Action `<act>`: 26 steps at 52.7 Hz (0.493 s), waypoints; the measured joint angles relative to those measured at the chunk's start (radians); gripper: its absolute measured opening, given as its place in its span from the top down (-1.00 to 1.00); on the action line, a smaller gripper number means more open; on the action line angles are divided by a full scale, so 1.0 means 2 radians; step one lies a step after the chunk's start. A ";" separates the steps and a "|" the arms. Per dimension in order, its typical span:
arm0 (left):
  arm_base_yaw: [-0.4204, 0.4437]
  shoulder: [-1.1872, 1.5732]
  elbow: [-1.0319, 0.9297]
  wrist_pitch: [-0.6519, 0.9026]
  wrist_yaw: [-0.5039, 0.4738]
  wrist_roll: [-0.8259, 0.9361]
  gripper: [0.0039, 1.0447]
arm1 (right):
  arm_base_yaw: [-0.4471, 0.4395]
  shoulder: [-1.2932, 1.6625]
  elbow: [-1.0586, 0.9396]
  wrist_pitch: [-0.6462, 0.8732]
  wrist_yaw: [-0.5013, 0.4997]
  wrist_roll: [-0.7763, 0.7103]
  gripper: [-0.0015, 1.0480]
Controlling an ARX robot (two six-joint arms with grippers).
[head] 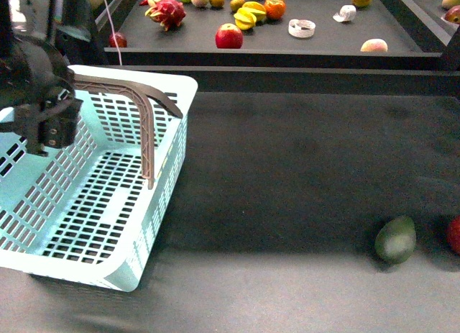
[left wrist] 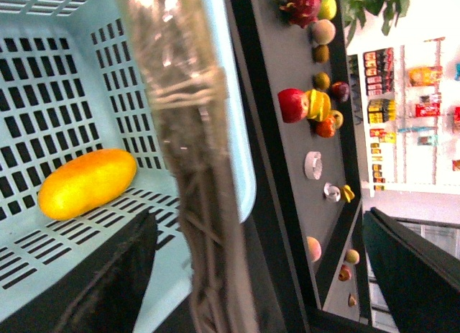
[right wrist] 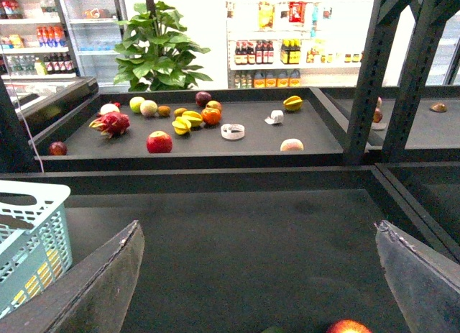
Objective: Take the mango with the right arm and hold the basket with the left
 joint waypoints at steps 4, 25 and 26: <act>0.014 -0.057 -0.033 0.006 0.013 0.023 -0.91 | 0.000 0.000 0.000 0.000 0.000 0.000 -0.84; 0.142 -0.357 -0.221 -0.005 0.100 0.238 -0.89 | 0.000 0.000 0.000 0.000 0.000 0.000 -0.84; 0.143 -0.362 -0.224 -0.006 0.101 0.242 -0.89 | 0.000 0.000 0.000 0.000 0.000 0.000 -0.84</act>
